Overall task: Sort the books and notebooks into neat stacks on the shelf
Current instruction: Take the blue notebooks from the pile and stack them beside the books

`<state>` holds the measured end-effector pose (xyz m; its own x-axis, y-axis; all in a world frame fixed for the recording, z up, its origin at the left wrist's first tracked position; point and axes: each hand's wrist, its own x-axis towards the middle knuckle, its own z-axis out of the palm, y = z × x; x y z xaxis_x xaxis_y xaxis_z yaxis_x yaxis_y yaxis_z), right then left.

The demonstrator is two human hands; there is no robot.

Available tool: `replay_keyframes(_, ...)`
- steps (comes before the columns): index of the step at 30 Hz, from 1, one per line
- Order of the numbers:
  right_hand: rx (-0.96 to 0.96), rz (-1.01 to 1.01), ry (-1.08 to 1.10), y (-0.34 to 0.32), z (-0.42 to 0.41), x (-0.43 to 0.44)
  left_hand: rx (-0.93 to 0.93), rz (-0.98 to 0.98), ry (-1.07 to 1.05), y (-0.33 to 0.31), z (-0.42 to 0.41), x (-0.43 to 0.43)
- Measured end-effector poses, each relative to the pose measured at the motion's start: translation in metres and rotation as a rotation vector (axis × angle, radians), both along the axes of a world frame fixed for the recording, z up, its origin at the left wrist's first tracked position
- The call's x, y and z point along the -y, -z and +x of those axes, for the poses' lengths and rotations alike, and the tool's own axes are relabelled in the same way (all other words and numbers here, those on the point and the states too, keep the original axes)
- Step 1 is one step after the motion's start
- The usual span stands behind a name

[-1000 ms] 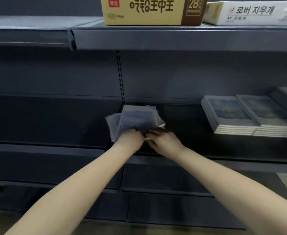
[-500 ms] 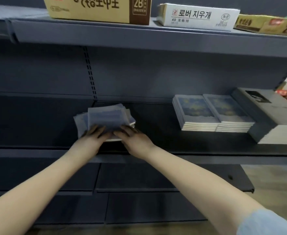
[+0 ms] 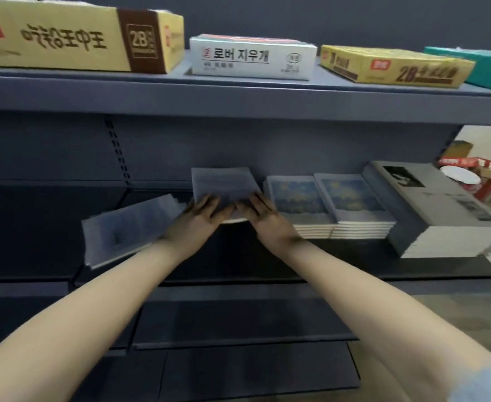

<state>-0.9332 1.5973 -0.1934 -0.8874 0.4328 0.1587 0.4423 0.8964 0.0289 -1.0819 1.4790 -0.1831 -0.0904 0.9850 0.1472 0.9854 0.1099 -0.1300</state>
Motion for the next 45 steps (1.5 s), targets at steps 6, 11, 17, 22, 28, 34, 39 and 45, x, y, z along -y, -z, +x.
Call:
replay_keyframes(6,0.009,0.056,0.187,0.015,0.078,-0.045,-0.069,-0.073,-0.066,0.015,0.075,-0.078)
replay_keyframes(11,0.105,0.093,0.257,0.034,0.124,-0.078,-0.044,-0.189,-0.031,0.038,0.118,-0.117)
replay_keyframes(17,0.2,-0.064,0.243,0.039,0.123,-0.098,0.074,-0.184,-0.019,0.05,0.105,-0.138)
replay_keyframes(22,0.092,-0.052,0.193,0.046,0.113,-0.118,0.185,-0.224,-0.095,0.051,0.106,-0.158)
replay_keyframes(28,-0.132,-0.098,0.185,0.054,0.113,-0.125,0.258,-0.244,-0.106,0.049,0.102,-0.162)
replay_keyframes(34,-0.063,-0.076,0.199,0.064,0.111,-0.132,0.179,-0.279,-0.11,0.051,0.101,-0.165)
replay_keyframes(39,0.015,-0.085,0.17,0.051,0.111,-0.131,0.186,-0.279,-0.143,0.048,0.107,-0.162)
replay_keyframes(45,0.101,-0.146,0.202,0.032,0.101,-0.132,0.05,-0.196,-0.23,0.043,0.123,-0.147)
